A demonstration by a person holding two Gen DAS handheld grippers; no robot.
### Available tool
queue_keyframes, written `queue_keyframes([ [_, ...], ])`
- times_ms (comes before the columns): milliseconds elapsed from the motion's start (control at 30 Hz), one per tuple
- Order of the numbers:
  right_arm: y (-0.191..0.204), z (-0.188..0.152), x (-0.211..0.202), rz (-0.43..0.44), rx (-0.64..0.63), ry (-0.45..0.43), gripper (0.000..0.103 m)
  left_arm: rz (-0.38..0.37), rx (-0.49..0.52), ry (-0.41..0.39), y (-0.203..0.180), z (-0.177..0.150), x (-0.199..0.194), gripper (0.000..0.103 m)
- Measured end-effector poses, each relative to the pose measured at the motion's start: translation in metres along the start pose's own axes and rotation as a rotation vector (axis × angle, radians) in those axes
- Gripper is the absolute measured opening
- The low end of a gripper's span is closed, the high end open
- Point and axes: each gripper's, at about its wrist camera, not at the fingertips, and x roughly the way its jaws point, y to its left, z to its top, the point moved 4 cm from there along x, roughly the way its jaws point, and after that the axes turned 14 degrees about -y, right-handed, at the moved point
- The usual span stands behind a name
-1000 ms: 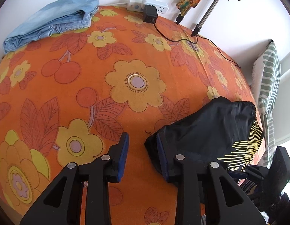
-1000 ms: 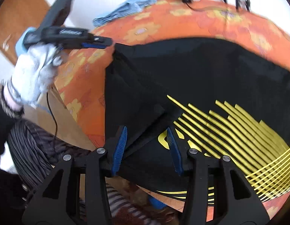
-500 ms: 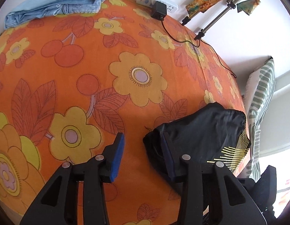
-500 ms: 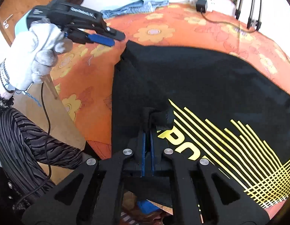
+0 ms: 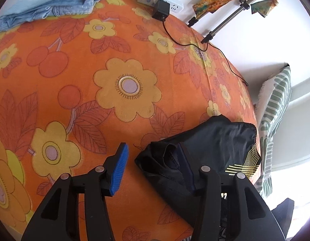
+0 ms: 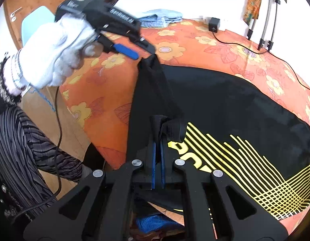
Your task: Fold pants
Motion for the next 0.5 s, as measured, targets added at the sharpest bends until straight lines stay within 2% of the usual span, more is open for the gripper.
queue_keyframes([
  [167, 0.015, 0.001, -0.002, 0.008, -0.071, -0.019, 0.004, 0.007, -0.072, 0.026, 0.012, -0.004, 0.006, 0.053],
  [267, 0.021, -0.001, 0.001, 0.017, -0.093, -0.014, 0.004, -0.023, -0.091, 0.038, 0.011, -0.006, 0.006, 0.053],
  [433, 0.022, -0.001, 0.004, 0.017, -0.094, -0.01, 0.004, -0.009, -0.019, 0.067, 0.0, -0.015, 0.015, 0.053],
  [500, 0.022, -0.001, 0.003, 0.014, -0.095, -0.014, 0.004, 0.006, 0.014, 0.057, -0.004, -0.016, 0.016, 0.047],
])
